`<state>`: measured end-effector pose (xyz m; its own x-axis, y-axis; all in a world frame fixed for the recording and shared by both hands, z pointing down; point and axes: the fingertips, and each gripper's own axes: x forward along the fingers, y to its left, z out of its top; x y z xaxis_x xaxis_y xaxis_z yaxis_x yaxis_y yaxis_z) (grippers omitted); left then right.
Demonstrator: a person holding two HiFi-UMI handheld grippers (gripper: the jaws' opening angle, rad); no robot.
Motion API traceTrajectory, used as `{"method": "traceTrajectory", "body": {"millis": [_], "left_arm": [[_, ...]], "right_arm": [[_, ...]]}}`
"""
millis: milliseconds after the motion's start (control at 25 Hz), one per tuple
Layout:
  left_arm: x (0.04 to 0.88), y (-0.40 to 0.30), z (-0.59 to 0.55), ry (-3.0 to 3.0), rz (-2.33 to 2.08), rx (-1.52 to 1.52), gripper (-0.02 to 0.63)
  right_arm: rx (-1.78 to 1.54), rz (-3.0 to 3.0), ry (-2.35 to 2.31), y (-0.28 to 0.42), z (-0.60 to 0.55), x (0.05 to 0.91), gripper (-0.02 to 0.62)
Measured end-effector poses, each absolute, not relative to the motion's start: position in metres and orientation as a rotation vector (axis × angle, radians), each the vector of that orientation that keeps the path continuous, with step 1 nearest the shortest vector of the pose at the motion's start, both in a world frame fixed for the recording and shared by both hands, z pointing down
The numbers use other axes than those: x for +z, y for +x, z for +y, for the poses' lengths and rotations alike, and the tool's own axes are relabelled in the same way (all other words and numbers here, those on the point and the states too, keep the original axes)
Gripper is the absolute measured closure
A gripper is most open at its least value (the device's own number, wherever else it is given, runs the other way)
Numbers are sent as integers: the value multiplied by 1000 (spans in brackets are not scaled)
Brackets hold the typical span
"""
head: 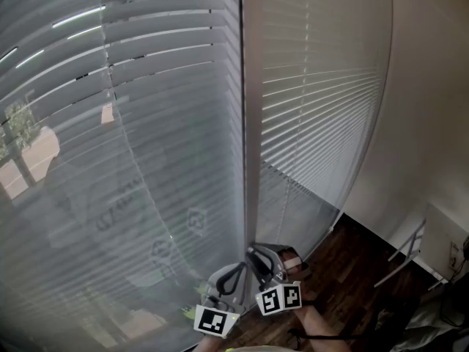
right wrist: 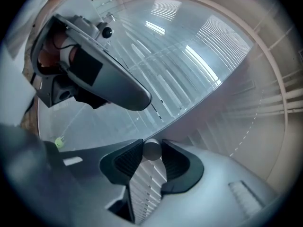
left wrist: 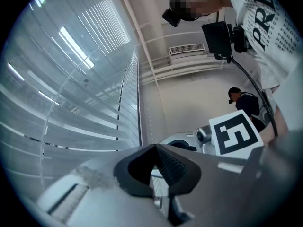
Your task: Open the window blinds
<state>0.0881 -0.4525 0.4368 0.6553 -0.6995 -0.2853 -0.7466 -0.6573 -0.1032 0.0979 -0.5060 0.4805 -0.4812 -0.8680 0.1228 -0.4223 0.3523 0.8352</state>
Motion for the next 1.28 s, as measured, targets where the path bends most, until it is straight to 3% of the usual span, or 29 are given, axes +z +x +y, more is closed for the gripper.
{"method": "traceTrajectory", "body": {"millis": [320,1280], "left_arm": [[437,85,-451,-2662,1187,332,612],[442,78,-446,-2701,1222,325,612]], "right_arm": [[-927,-2131,1164,99,-506,479,466],[-25,-2677,1443,114,-515,475,466]]}}
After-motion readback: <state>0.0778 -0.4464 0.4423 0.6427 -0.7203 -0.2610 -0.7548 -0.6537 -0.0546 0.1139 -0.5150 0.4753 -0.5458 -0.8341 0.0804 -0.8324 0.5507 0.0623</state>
